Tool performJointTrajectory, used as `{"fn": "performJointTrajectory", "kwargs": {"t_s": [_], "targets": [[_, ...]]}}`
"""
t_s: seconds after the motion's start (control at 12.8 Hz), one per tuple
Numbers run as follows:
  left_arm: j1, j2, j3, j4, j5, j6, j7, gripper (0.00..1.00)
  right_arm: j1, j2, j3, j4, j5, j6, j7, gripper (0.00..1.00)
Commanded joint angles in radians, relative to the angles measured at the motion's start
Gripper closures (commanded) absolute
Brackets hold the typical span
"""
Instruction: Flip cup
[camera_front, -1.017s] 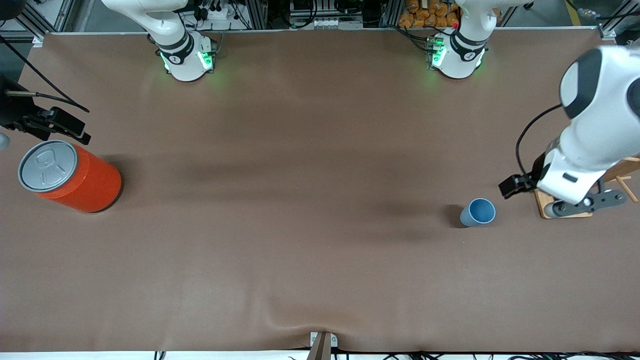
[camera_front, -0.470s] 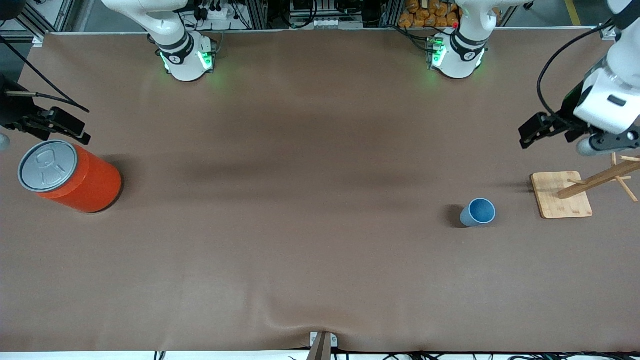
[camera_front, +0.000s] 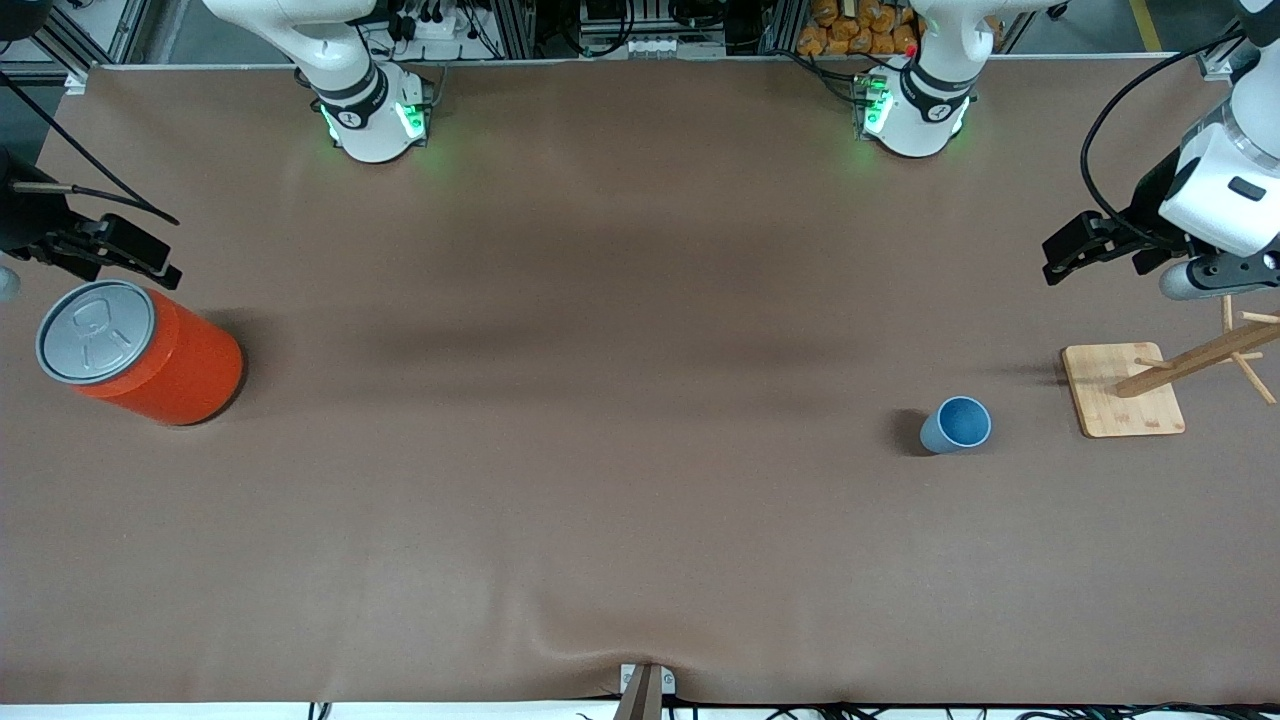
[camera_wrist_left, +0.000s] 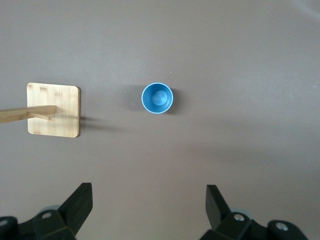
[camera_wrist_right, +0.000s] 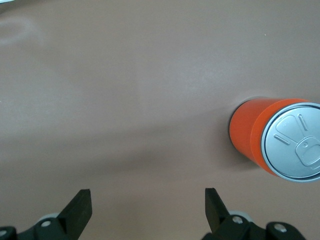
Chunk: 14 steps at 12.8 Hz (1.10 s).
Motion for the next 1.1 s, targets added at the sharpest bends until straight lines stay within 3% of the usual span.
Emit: {"fn": "performJointTrajectory", "kwargs": {"t_s": [0.0, 0.39, 0.55, 0.78, 1.02], "targets": [[0.011, -0.023, -0.004, -0.005, -0.016, -0.010, 0.022, 0.00, -0.007, -0.010, 0.003, -0.006, 0.002, -0.005, 0.010, 0.00], [0.011, -0.010, -0.003, 0.029, -0.012, -0.008, 0.016, 0.00, -0.007, -0.010, 0.003, -0.006, 0.002, -0.004, 0.012, 0.00], [-0.015, -0.048, 0.008, 0.012, -0.013, -0.025, 0.025, 0.00, -0.007, -0.010, 0.003, -0.006, 0.002, -0.004, 0.012, 0.00], [-0.112, -0.058, 0.164, -0.008, -0.024, -0.060, 0.129, 0.00, -0.005, -0.010, 0.003, -0.005, -0.009, 0.004, 0.012, 0.00], [-0.106, -0.107, 0.177, -0.065, -0.039, -0.060, 0.137, 0.00, -0.009, -0.010, 0.003, -0.005, -0.020, 0.010, 0.003, 0.00]]}}
